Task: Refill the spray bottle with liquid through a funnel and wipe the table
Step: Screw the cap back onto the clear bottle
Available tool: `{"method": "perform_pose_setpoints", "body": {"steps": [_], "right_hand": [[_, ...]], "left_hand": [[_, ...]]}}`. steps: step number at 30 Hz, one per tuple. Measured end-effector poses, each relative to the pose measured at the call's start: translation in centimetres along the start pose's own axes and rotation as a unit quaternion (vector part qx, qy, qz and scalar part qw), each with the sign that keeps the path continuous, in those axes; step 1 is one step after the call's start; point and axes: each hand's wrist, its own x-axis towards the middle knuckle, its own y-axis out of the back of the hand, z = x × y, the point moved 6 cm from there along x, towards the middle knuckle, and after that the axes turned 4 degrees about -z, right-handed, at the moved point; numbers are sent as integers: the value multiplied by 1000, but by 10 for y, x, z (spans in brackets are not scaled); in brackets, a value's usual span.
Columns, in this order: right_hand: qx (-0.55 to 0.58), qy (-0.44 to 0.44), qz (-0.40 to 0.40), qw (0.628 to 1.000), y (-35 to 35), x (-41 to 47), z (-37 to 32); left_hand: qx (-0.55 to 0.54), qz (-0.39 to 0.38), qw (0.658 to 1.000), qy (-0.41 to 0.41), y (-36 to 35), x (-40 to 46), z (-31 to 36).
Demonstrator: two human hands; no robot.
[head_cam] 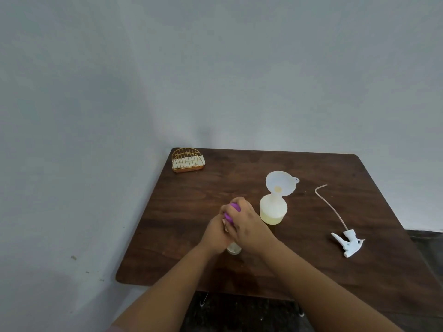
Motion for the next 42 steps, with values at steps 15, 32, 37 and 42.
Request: {"method": "perform_pose_setpoints", "body": {"steps": [15, 32, 37, 42], "right_hand": [[-109, -29, 25, 993, -4, -1, -8], [-152, -174, -88, 969, 18, 13, -12], [-176, -192, -95, 961, 24, 4, -12], [-178, -197, -102, 959, 29, -2, -2]], "left_hand": [[-114, -12, 993, 12, -4, -4, -1], [-20, -14, 998, 51, -5, -9, 8], [6, -8, 998, 65, -10, -9, 7], [-39, -5, 998, 39, -12, -16, 7]]}}
